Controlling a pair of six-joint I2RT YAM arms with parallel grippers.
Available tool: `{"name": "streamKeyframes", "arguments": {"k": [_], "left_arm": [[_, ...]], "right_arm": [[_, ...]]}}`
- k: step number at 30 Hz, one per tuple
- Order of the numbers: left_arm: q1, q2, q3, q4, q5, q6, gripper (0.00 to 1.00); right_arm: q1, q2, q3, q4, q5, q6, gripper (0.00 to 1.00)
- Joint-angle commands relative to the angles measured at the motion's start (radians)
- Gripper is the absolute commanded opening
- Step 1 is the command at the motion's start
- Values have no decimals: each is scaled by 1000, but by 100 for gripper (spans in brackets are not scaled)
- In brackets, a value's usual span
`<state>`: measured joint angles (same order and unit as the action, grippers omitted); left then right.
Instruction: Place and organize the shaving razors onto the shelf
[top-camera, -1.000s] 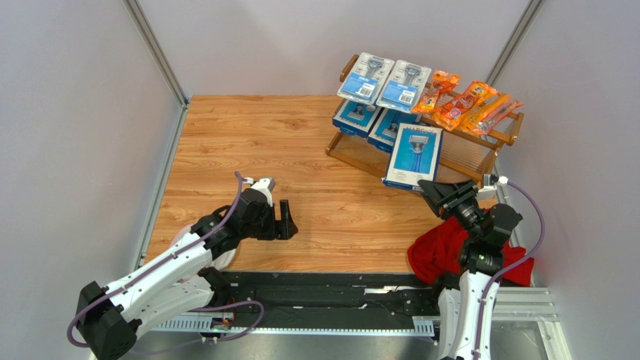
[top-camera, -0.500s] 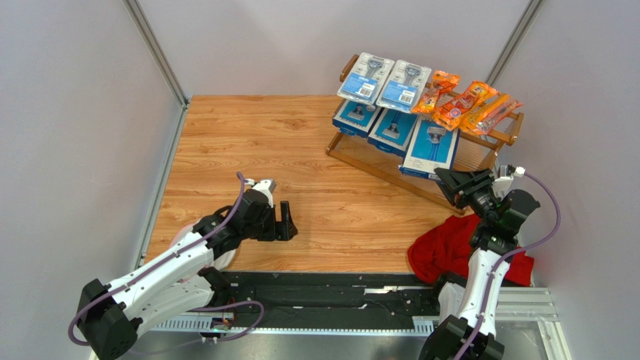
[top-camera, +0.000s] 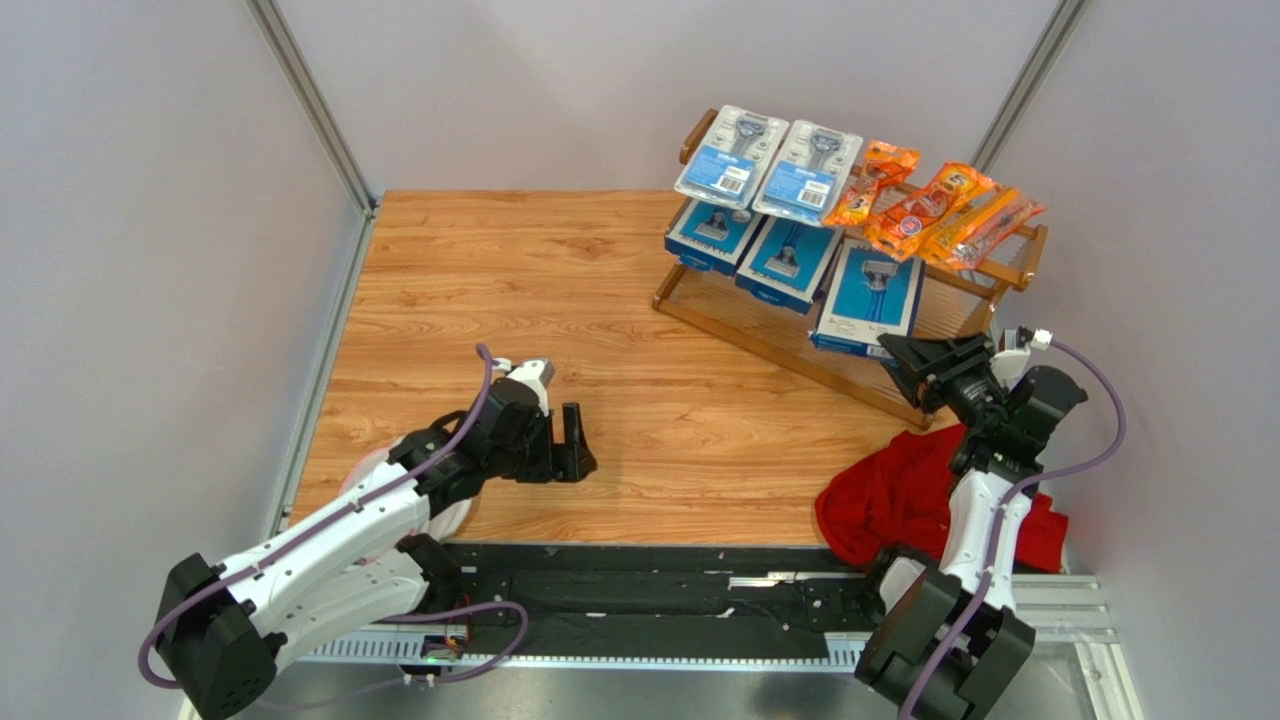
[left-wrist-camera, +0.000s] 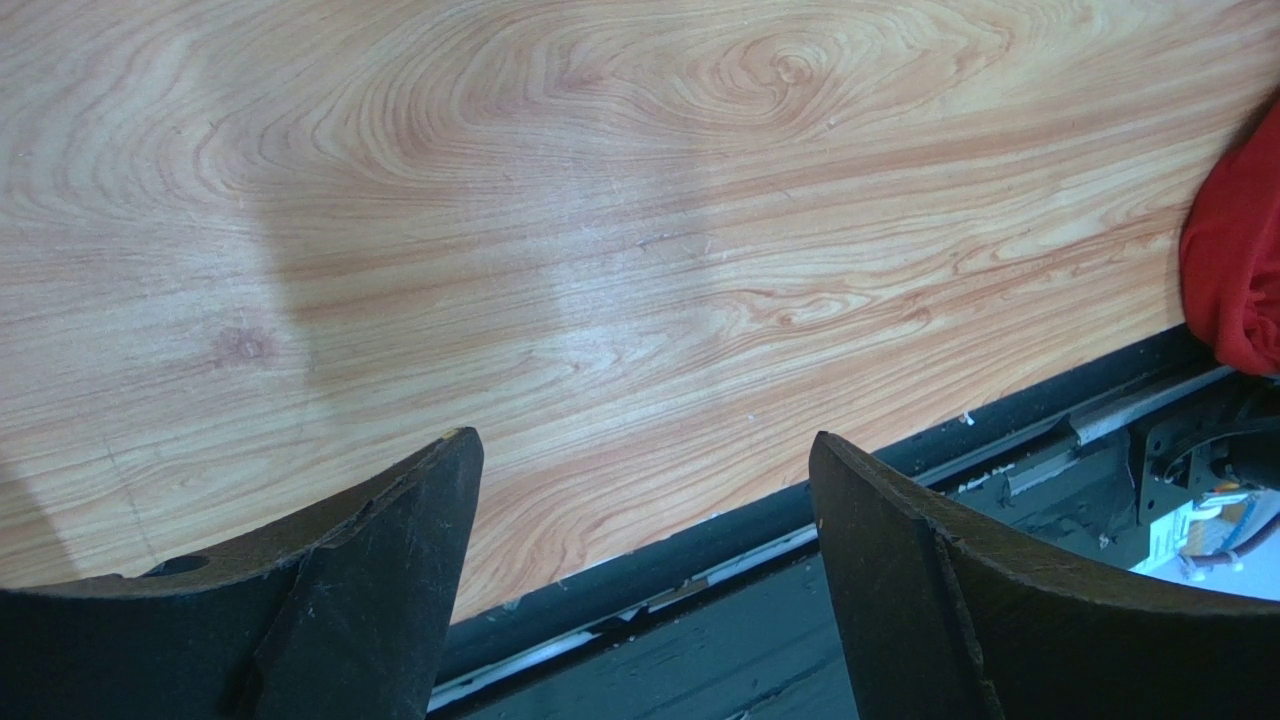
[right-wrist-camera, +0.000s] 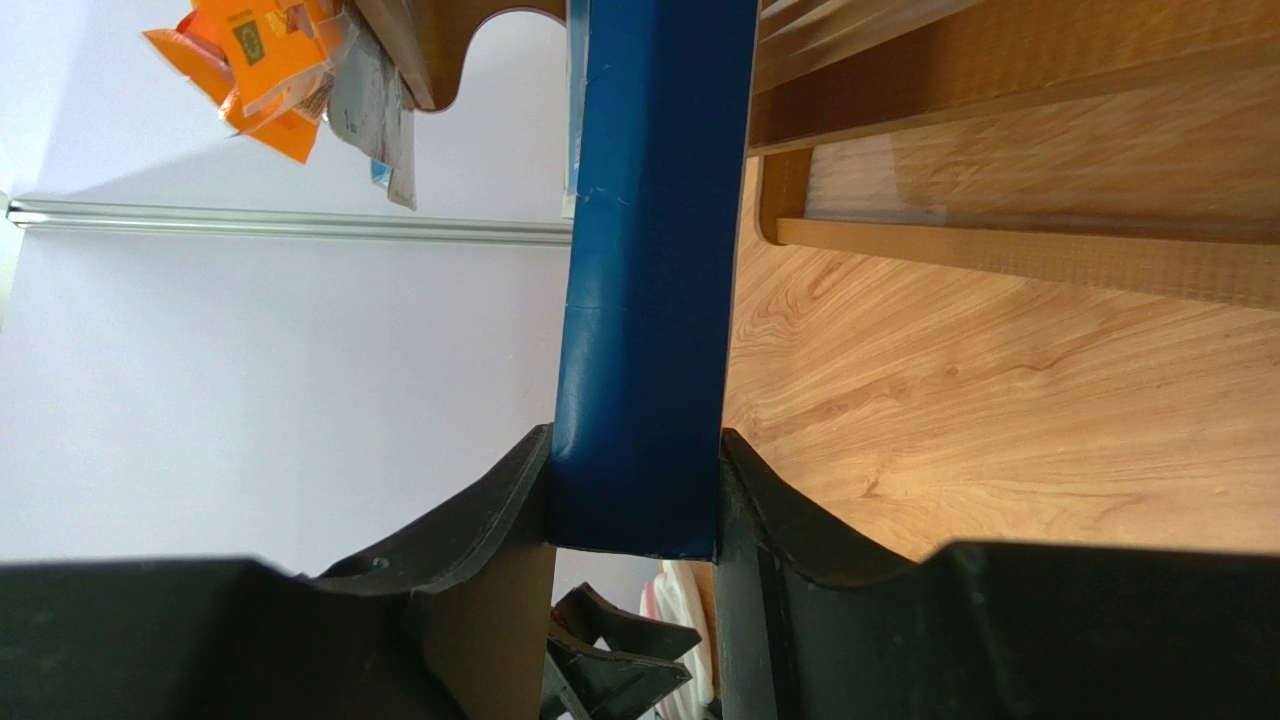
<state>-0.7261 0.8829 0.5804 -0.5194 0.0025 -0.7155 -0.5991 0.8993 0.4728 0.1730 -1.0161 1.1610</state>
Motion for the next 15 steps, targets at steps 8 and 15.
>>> {"name": "streamKeyframes", "arguments": {"k": [8,15], "left_arm": [[1,14,-5,41,19,13,88],[1,21,-5,48,33,10,88]], "right_arm": [[-24,110,67,117,-19,-72,0],[-24,167,82,134,24,-84,0]]}}
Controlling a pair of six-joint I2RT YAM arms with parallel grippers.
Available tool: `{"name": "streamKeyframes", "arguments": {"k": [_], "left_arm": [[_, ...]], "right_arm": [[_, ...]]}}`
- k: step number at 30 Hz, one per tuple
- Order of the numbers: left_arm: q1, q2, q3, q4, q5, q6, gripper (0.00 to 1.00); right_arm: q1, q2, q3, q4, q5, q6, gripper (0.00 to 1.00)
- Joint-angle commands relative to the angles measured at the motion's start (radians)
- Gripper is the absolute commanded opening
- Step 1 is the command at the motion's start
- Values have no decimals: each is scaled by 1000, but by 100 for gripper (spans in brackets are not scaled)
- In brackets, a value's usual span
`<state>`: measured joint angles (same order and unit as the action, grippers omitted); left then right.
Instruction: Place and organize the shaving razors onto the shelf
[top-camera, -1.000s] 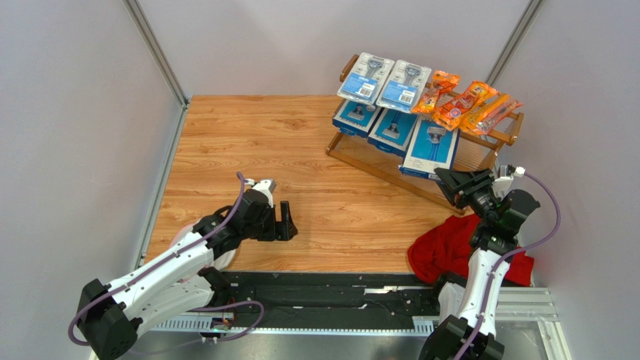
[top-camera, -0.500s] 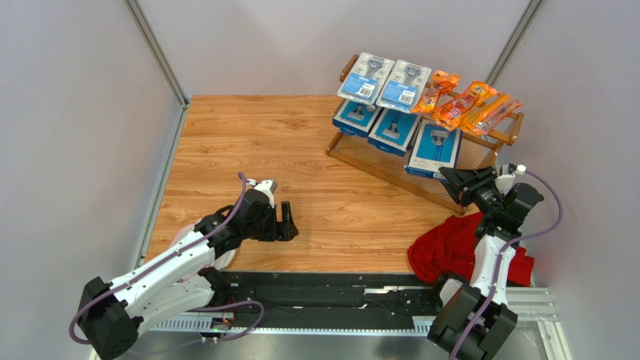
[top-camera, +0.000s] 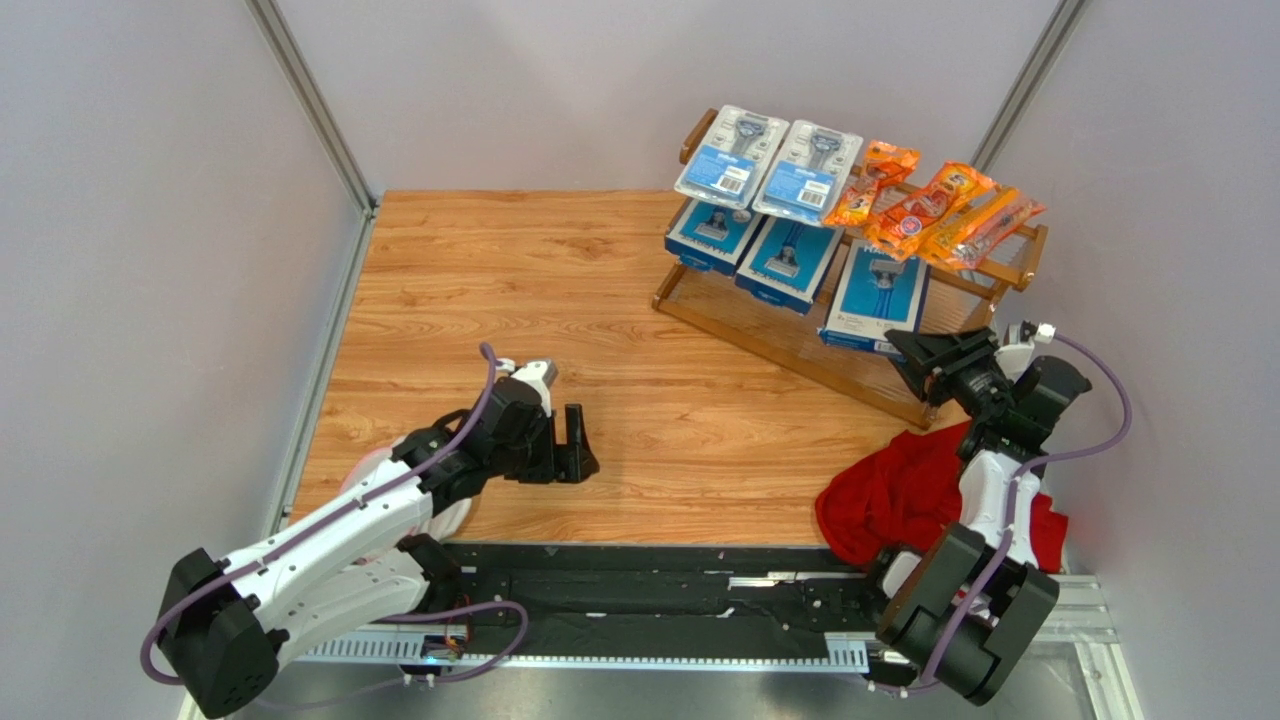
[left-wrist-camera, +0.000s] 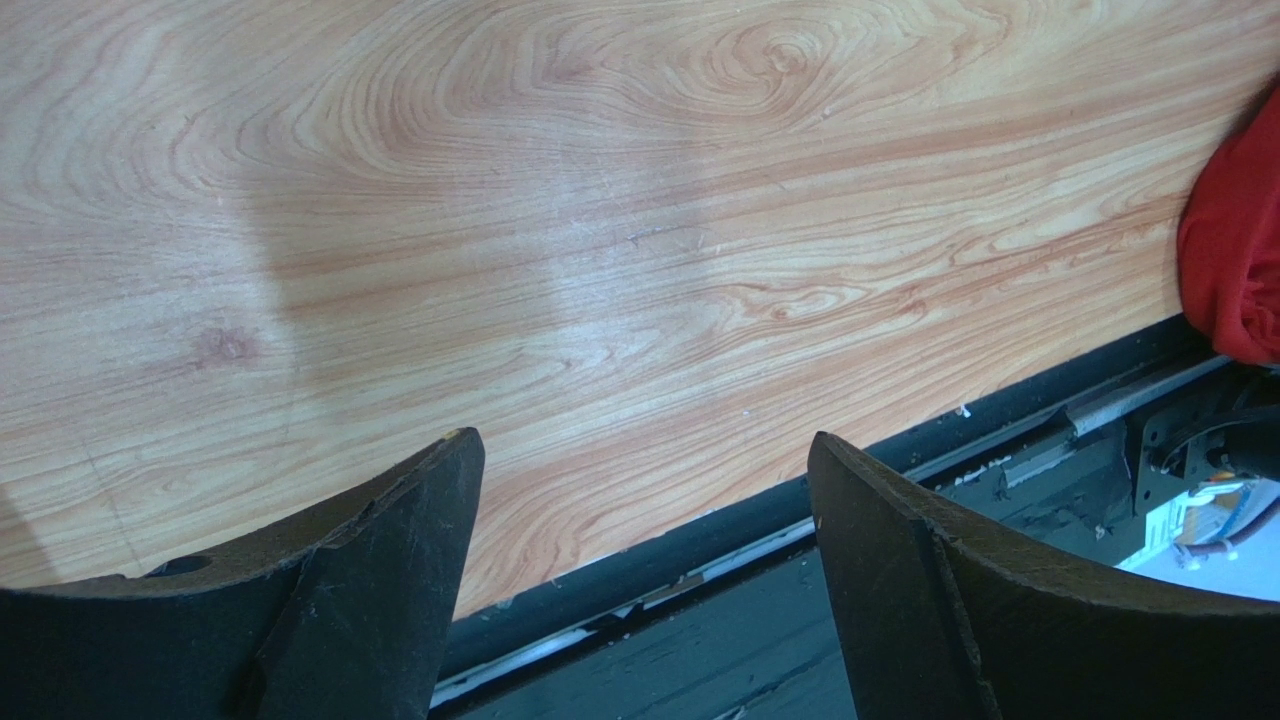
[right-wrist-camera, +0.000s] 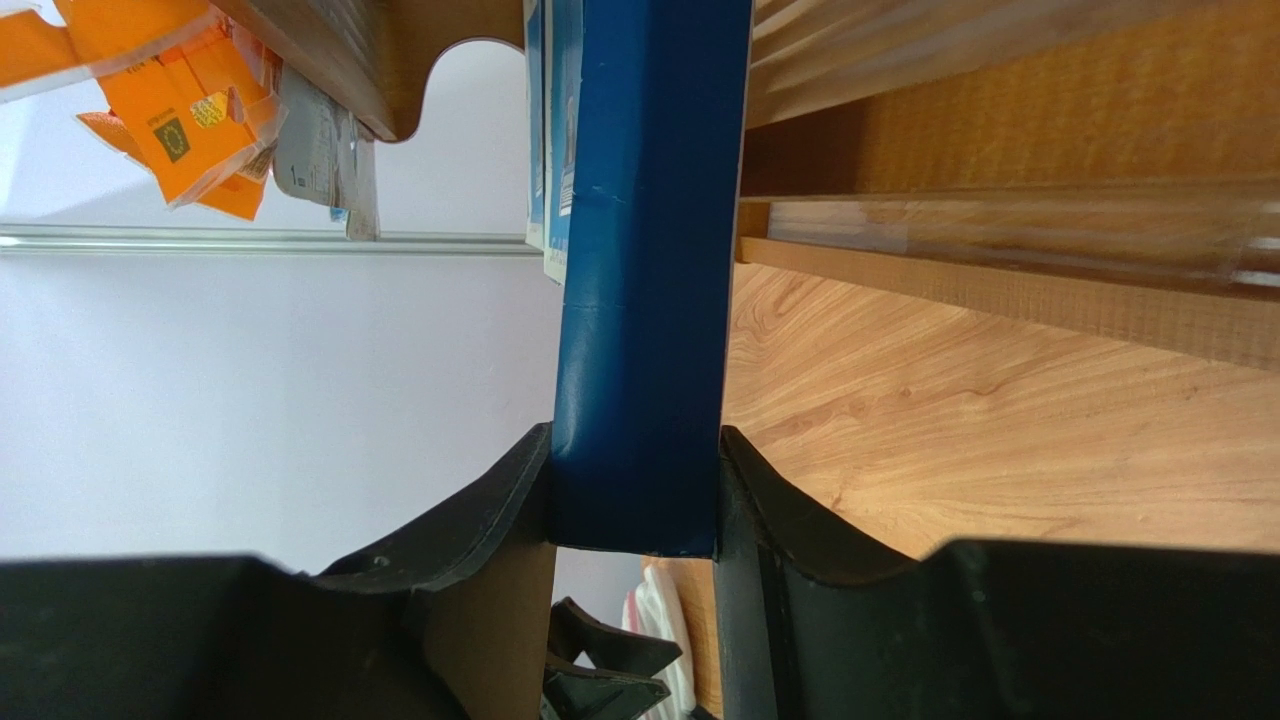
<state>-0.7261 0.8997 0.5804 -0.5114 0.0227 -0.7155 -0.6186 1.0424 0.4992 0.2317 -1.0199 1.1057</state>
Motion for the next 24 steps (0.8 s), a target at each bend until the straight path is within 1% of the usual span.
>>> {"name": "streamKeyframes", "arguments": {"k": [1,4,7,14,17,20,21,22,23,24], "left_arm": [[1,2,-7,42,17,8,88],[1,4,-11,51,26,8,88],[1,10,-11,56,36,7,87],[1,22,-8,63,54,10,87],[1,18,-11,63,59,8,86],[1,13,-17,73,63,4,86],[1,13,-19,74,65,2,86],[1,15,-20,76,68,2,86],[1,16,-22,79,69,2,86],[1,15,-24,79,69,1,86]], "right_arm": [[-4,28,59,75,33,-30,0],[3,36,64,58,66,-55,2],[22,50,75,0,92,-104,4],[86,79,76,-17,141,-130,8],[102,87,90,-29,161,-136,13],[108,96,102,-48,179,-142,25],[108,99,107,-57,182,-145,34],[108,102,113,-75,184,-150,38],[109,99,114,-90,191,-164,49],[108,93,116,-107,198,-174,54]]}}
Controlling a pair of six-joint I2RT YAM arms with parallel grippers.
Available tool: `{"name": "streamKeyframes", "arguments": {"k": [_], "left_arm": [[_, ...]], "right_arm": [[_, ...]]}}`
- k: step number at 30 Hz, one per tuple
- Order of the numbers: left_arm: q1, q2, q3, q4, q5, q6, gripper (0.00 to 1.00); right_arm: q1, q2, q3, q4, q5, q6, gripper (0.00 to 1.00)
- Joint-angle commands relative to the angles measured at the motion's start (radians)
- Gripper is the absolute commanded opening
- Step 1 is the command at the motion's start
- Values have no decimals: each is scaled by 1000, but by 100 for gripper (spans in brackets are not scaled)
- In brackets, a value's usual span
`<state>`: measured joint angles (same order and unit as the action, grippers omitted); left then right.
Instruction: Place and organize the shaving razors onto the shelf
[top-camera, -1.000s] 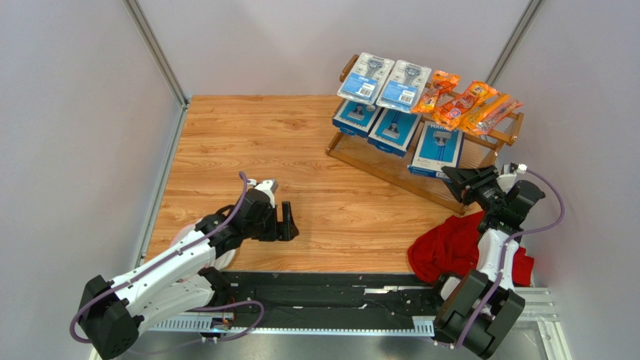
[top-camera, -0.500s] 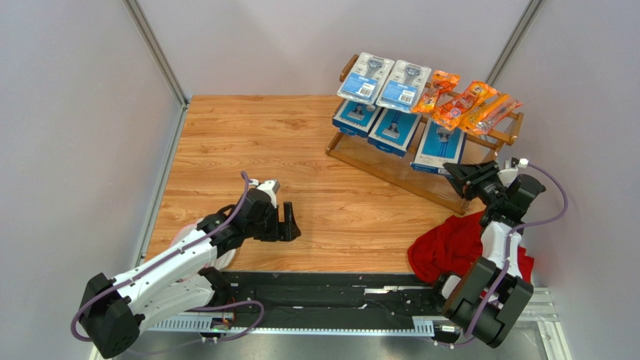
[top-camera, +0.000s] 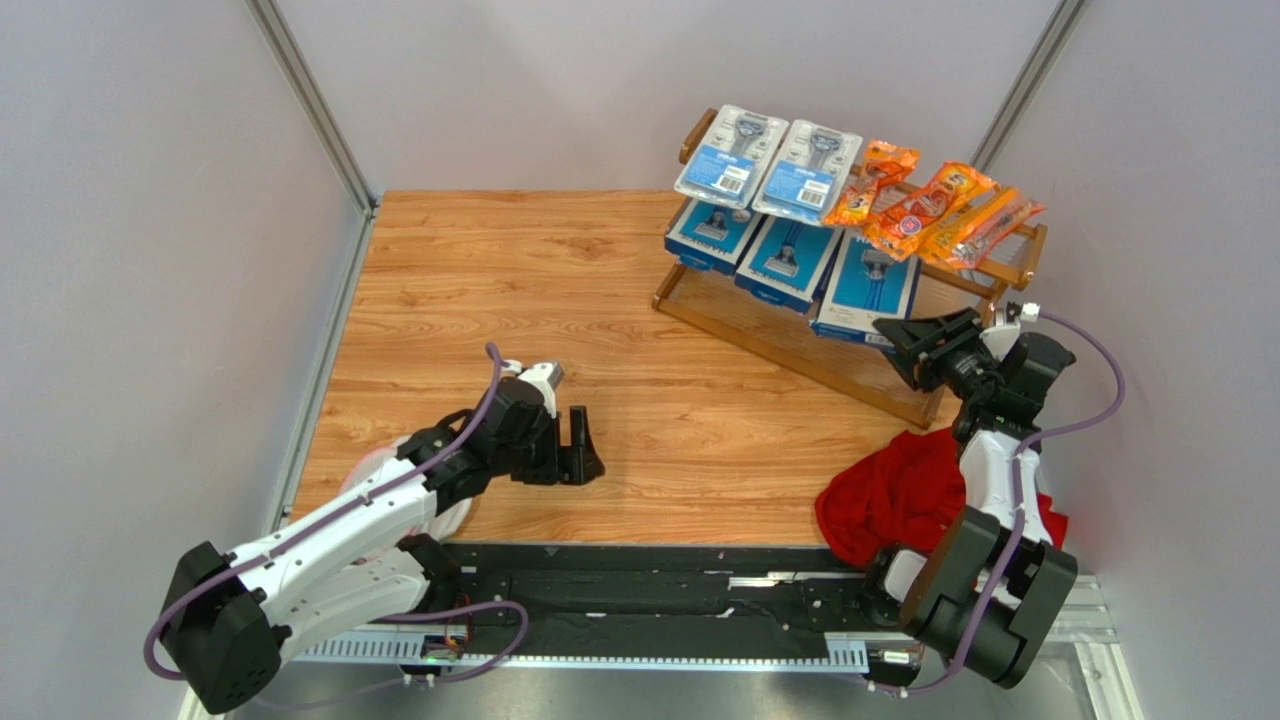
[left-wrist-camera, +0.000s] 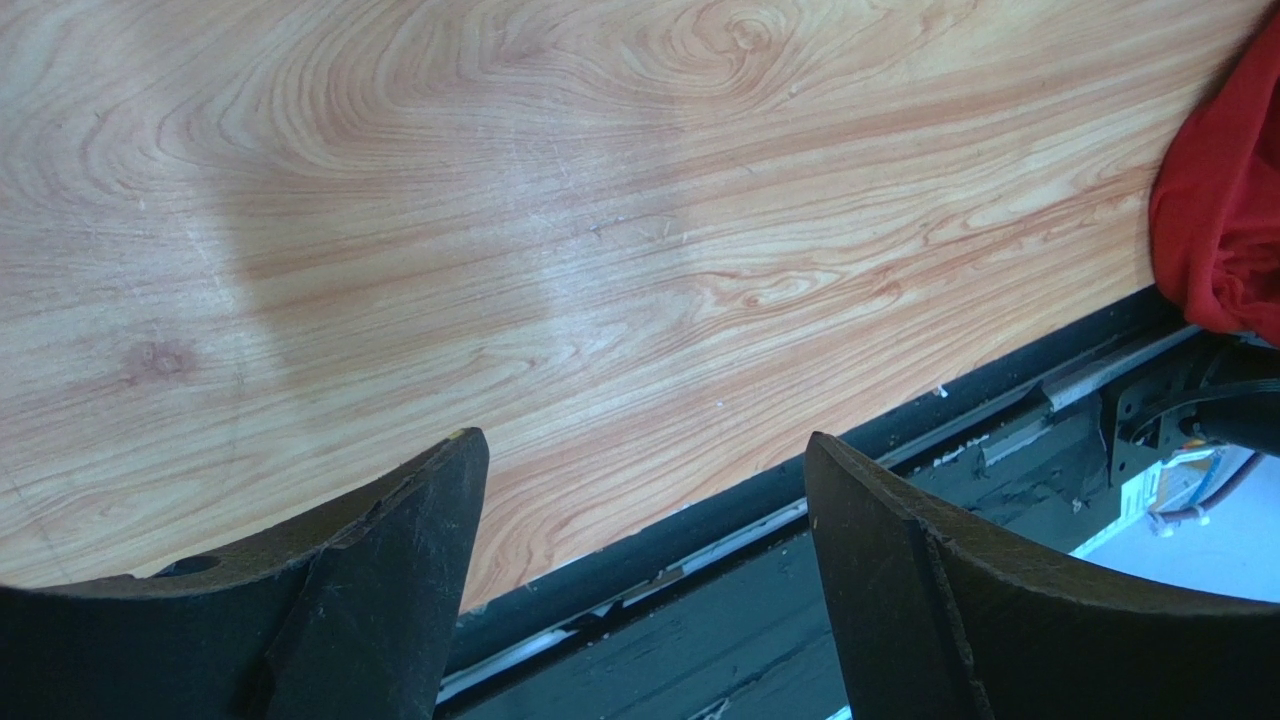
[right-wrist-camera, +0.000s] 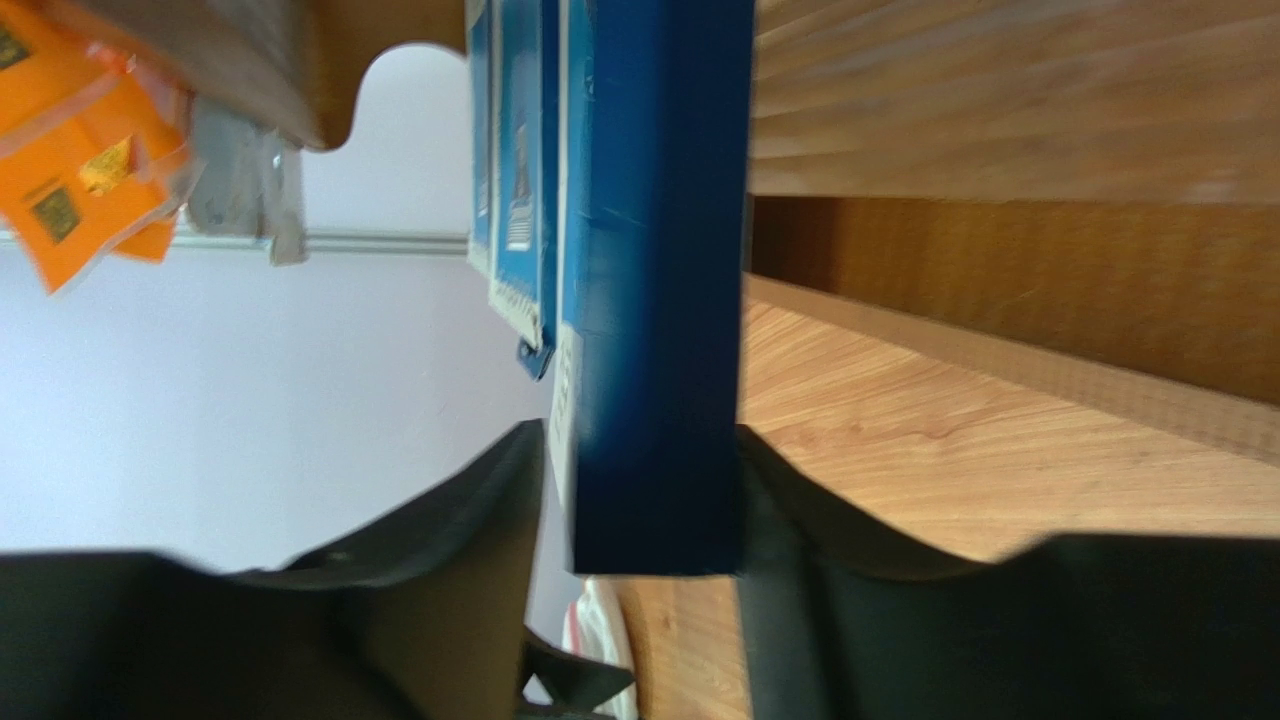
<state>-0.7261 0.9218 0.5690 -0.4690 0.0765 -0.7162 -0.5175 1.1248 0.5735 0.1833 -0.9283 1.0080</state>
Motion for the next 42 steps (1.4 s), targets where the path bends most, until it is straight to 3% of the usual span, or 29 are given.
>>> {"name": "streamKeyframes", "arguments": {"k": [1,2,9,17,22,38,42], "left_arm": [[1,-6,-12,38,17,1,86],[1,-6,-12,41,19,1,86],[1,-4,-15,43,23,1,86],[1,-3,-21,52,29,-3,86],[1,0,-26,56,34,-6,86],[1,8,-27,61,34,-5,85],[1,8,-27,58,34,-5,85]], "right_arm": [[7,4,37,-77,114,-83,59],[7,0,34,-87,124,-94,65],[8,-66,5,-133,143,-126,80],[7,-163,-15,-208,122,-147,83],[7,-194,-29,-220,115,-140,82],[77,-91,-32,-48,128,-48,54],[108,-71,-26,-13,144,-25,52]]}}
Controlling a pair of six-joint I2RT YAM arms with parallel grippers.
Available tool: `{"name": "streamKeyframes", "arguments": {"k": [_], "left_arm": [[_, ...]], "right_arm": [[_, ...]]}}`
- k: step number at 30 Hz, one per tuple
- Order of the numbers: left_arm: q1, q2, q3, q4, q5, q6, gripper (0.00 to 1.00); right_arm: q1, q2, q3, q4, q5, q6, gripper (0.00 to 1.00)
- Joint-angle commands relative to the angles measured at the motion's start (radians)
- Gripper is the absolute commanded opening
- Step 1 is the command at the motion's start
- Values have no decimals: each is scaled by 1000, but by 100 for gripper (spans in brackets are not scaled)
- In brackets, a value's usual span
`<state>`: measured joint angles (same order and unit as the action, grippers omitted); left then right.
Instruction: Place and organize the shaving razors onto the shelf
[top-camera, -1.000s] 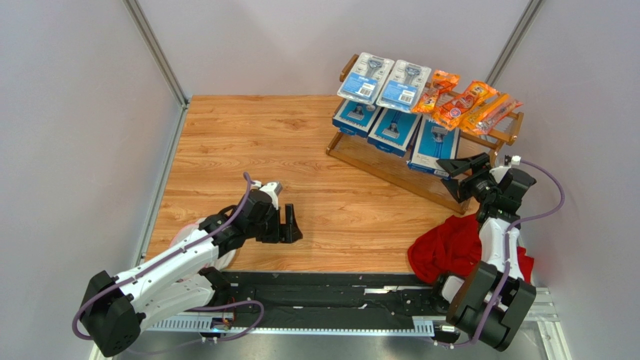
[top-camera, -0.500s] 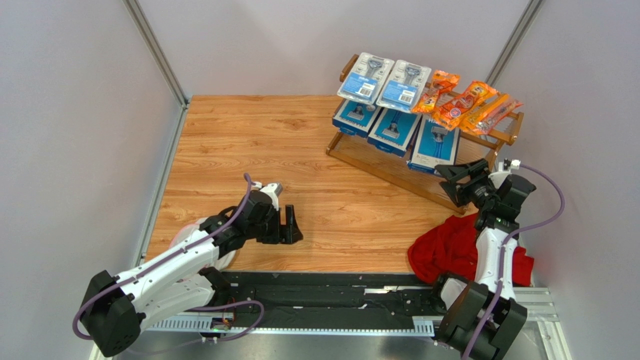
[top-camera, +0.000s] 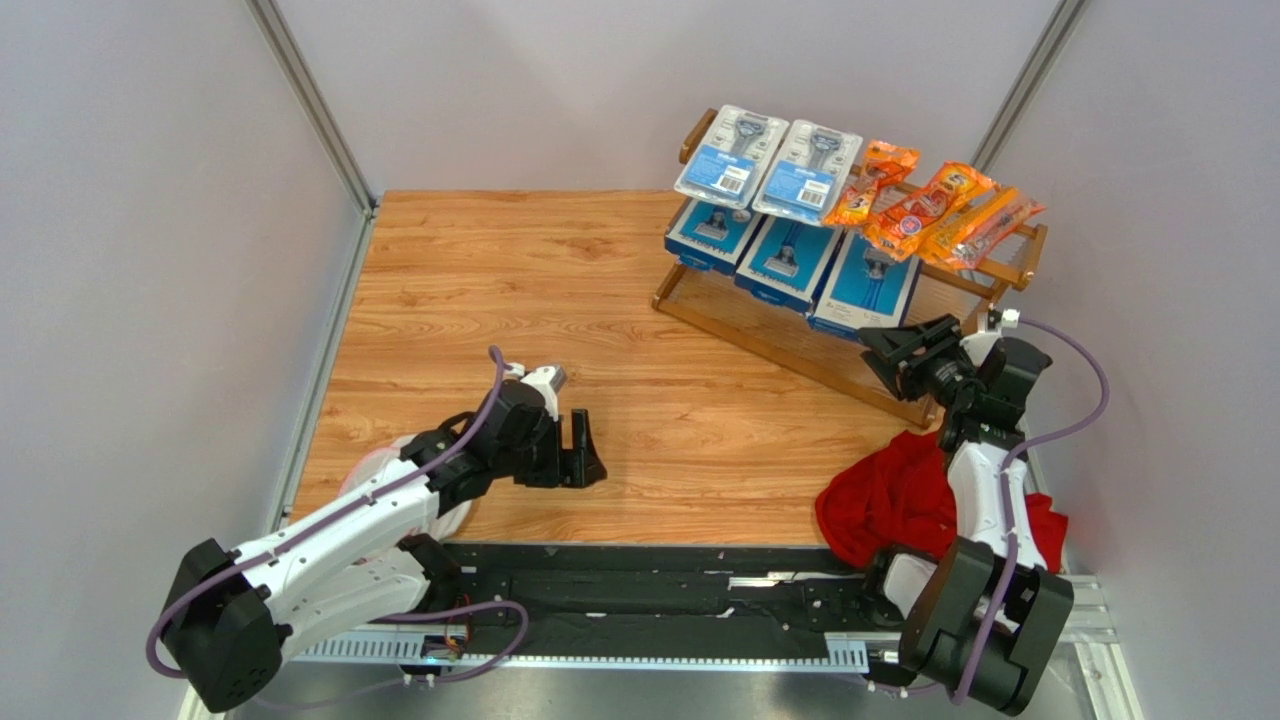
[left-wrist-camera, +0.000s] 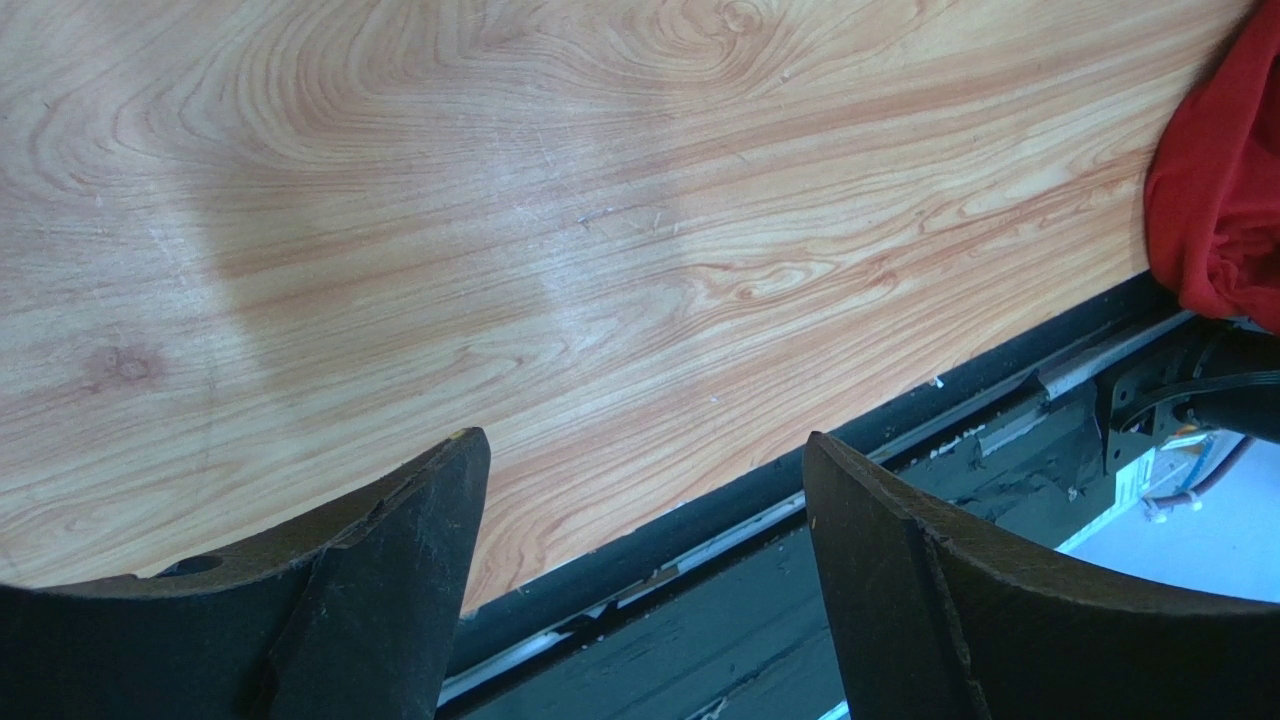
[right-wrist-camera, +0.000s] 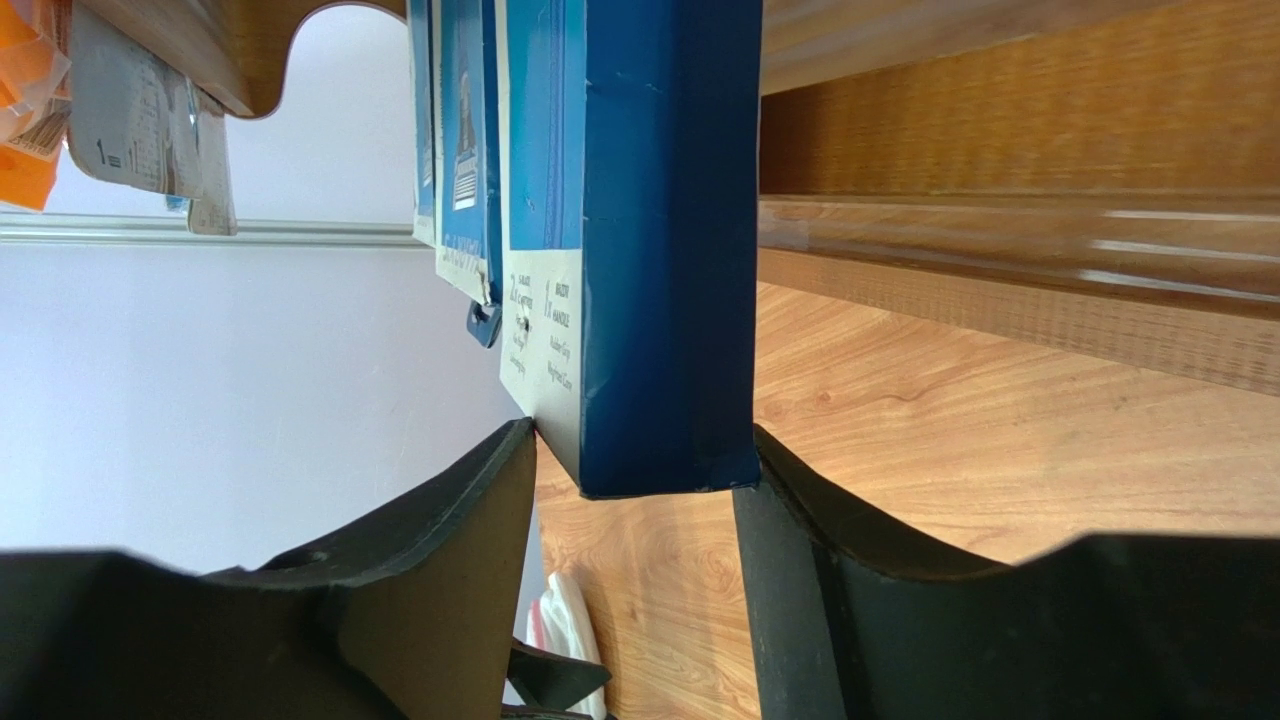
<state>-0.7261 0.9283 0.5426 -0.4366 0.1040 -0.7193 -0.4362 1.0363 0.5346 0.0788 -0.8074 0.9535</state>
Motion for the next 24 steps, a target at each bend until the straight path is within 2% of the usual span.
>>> {"name": "streamKeyframes", "arguments": {"k": [1,6,9,13,14,17,24], "left_arm": [[1,1,-1,24,6,0,85],[1,-2,0,19,6,1,85],[1,0,0,19,8,1,85],[1,-2,0,16,8,0,85],[1,-3,0,18,8,0,85],[1,-8,5,12,10,1,85],[1,-63,25,-16,11,17,87]], "right_arm": [[28,22,15,104,27,34,51],[39,54,22,131,51,60,49],[39,73,24,142,51,65,52],[39,48,21,118,42,50,64],[39,36,15,110,46,44,72],[39,-31,1,70,62,21,83],[39,-169,8,-72,62,-18,91]]}}
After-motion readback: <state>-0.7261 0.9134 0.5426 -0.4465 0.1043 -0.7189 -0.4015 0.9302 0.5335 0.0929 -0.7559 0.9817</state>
